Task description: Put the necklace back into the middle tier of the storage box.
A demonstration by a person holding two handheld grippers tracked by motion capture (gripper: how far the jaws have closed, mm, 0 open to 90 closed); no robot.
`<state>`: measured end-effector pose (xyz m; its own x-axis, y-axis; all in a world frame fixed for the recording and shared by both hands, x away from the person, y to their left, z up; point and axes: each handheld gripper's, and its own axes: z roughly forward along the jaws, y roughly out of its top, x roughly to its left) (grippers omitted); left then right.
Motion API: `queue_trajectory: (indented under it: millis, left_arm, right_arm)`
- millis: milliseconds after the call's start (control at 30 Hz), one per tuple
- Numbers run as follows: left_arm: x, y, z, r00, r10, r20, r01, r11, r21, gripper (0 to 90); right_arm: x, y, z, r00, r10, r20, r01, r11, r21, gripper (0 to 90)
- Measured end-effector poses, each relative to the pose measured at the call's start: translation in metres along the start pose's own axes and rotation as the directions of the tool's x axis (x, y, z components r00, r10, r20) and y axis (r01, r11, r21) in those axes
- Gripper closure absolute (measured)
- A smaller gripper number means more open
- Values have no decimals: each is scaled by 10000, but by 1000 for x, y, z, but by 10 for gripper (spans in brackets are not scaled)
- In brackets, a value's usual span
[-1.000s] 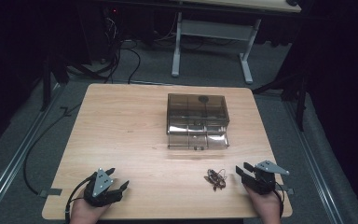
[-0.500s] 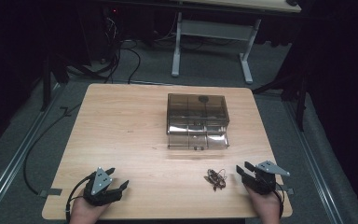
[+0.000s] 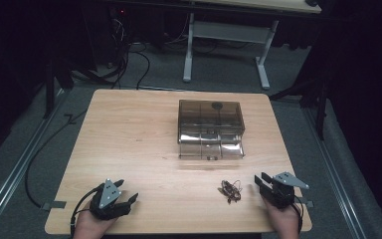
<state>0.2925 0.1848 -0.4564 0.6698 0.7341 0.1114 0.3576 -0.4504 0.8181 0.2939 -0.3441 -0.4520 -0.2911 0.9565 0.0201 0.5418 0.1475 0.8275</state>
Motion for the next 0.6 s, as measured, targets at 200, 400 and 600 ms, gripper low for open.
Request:
queue_trajectory:
  millis: [200,400,600]
  left_arm:
    - [7,-1,-2,9999,-135,-64,134,9998,-145,320]
    - [8,-5,1,9998,-142,-105,139,9995,-267,326]
    - [4,-4,2,9993,232,-293,-237,9996,-182,326]
  right_arm:
    - [4,7,3,9995,-211,-252,226,9980,595,618]
    - [9,18,9,9982,-356,-489,421,9892,1404,603]
    - [12,28,10,9956,-418,-843,604,9709,2317,601]
